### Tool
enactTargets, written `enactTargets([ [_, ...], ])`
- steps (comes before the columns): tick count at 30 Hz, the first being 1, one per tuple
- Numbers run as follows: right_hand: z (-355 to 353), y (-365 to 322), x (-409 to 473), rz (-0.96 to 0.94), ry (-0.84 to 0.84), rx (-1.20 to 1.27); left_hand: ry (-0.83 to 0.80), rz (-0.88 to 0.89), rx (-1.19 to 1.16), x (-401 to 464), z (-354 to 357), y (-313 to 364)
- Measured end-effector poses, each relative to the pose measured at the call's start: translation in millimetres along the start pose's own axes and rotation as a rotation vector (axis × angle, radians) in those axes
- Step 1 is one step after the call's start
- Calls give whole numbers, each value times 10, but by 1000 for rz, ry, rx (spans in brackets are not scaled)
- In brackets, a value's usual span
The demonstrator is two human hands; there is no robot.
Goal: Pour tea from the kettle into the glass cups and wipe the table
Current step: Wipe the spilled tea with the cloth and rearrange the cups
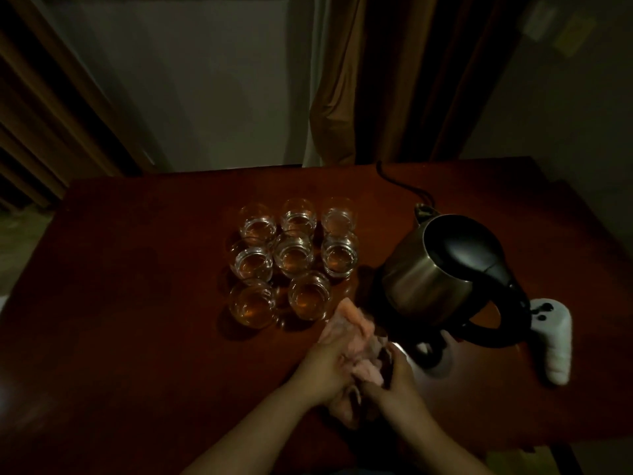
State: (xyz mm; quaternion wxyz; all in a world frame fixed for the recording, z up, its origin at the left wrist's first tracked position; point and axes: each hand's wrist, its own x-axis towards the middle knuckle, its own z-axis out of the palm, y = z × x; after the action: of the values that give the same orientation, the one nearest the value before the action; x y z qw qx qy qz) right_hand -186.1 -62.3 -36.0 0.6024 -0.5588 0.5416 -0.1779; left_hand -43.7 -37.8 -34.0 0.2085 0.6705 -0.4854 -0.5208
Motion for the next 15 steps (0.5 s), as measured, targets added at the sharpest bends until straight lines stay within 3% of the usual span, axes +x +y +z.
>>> enactTargets([
  [3, -60, -117, 102, 98, 60, 70, 29, 24, -411, -41, -88, 56],
  [6, -145, -361, 79, -169, 263, -218, 26, -12, -477, -82, -157, 69],
  [8, -185, -474, -10, -406, 304, -502, 47, 28, -304, -146, -212, 34],
  [10, -204, -480, -73, -475, 191, -729, 255, 133, 14, -242, -280, 34],
  [13, -184, -387, -113, -322, 38, -736, 766, 163, 395, -322, -458, 183],
  [15, -135, -376, -83, -248, 125, -669, 916, 72, 556, -187, -569, 194],
])
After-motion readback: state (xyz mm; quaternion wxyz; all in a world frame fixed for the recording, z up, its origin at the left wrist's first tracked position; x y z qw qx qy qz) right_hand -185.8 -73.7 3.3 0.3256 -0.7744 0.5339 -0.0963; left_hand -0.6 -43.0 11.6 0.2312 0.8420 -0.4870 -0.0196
